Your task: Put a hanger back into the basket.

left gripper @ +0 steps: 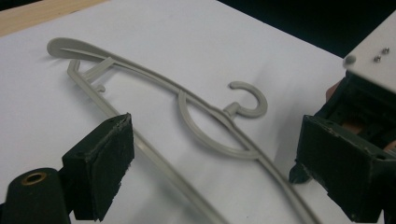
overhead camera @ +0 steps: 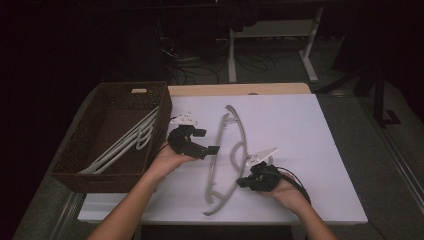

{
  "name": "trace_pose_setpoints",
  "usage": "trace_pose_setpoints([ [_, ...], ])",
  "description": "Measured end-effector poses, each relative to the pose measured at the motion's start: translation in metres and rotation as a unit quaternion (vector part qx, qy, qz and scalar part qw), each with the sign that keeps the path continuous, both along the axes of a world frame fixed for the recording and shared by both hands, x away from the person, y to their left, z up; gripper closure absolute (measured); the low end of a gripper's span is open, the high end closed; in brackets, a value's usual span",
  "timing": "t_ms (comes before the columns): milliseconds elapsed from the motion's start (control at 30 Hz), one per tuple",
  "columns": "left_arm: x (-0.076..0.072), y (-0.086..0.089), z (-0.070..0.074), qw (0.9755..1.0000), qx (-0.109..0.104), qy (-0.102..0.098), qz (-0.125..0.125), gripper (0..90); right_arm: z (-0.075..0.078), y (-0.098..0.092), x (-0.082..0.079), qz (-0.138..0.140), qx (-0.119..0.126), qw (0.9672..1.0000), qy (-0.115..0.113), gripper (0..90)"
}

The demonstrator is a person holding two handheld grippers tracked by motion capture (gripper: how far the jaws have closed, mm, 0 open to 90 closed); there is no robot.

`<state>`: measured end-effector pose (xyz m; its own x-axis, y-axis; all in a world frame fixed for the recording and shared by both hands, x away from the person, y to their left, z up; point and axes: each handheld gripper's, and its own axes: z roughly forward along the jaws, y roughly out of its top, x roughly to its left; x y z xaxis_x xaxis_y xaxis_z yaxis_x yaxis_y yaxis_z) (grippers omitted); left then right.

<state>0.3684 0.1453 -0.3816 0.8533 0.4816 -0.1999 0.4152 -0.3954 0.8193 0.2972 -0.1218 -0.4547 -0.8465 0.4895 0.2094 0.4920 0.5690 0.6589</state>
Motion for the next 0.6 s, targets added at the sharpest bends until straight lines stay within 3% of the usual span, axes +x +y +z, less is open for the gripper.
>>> trace_pose_setpoints([
  [300, 0.000, 0.001, -0.001, 1.0000, 0.004, 0.004, 0.003, 11.5, 0.000, 0.035, 0.008, 0.026, 0.001, 0.9996, -0.008, 88.6],
  [433, -0.002, -0.001, -0.005, 0.9999, 0.012, 0.008, 0.003, 12.1, 0.005, 0.024, 0.008, 0.012, 0.010, 0.9997, -0.017, 82.7],
  [600, -0.008, -0.006, -0.008, 0.9997, 0.024, 0.010, 0.001, 13.6, 0.012, -0.003, 0.008, -0.034, 0.027, 0.9986, -0.031, 68.9],
])
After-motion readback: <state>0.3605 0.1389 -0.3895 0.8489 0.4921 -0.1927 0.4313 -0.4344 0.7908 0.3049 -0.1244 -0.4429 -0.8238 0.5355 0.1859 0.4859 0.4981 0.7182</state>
